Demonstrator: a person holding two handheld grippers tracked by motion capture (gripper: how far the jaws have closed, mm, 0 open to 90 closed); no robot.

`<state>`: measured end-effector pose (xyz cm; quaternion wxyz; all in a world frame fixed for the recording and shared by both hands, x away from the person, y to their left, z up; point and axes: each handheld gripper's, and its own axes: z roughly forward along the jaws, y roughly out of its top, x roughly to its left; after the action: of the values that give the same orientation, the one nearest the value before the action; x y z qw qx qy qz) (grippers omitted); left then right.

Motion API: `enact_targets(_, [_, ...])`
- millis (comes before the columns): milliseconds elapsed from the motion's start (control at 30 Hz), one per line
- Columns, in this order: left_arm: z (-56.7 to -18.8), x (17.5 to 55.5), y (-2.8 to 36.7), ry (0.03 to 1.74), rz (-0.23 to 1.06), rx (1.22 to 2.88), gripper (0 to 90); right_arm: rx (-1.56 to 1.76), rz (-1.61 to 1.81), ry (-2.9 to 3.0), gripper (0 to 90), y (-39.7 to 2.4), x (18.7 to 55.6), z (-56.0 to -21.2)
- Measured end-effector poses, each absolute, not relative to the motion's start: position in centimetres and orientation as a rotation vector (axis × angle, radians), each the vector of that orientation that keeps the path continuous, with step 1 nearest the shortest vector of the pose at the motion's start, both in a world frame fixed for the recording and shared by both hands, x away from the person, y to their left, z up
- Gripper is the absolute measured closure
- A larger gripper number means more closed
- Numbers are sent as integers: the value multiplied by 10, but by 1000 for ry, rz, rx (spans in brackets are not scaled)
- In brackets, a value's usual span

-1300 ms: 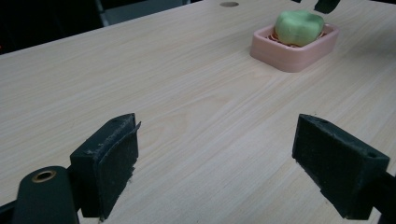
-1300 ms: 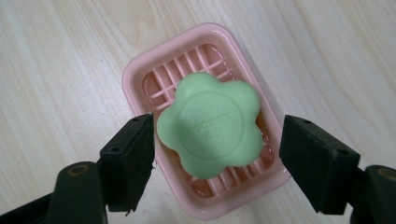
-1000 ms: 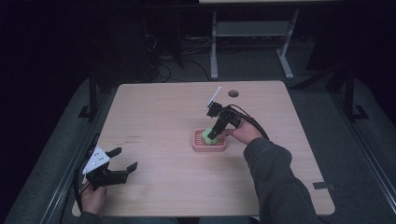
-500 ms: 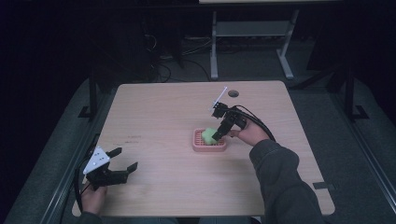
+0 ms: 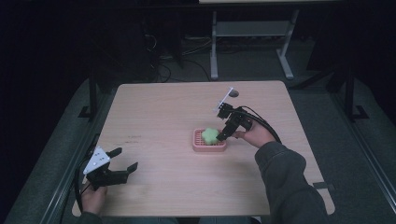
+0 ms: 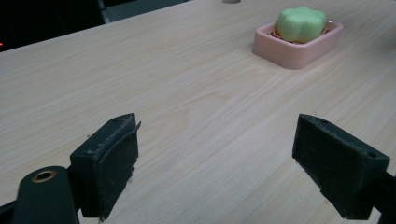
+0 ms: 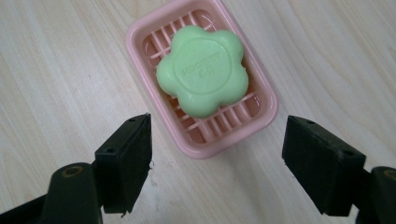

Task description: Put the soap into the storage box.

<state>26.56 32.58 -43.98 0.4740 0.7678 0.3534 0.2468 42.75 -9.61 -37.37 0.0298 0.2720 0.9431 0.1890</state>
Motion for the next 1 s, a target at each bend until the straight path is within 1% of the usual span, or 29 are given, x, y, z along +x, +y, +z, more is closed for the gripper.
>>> enact_targets(300, [-440,266,325,867,601,1883,141,875,561,2915,239,-109,423,-380])
enact_targets(1000, [-441,266,326,866,605,1887,141,918,630,2908,241,-139,407,-390])
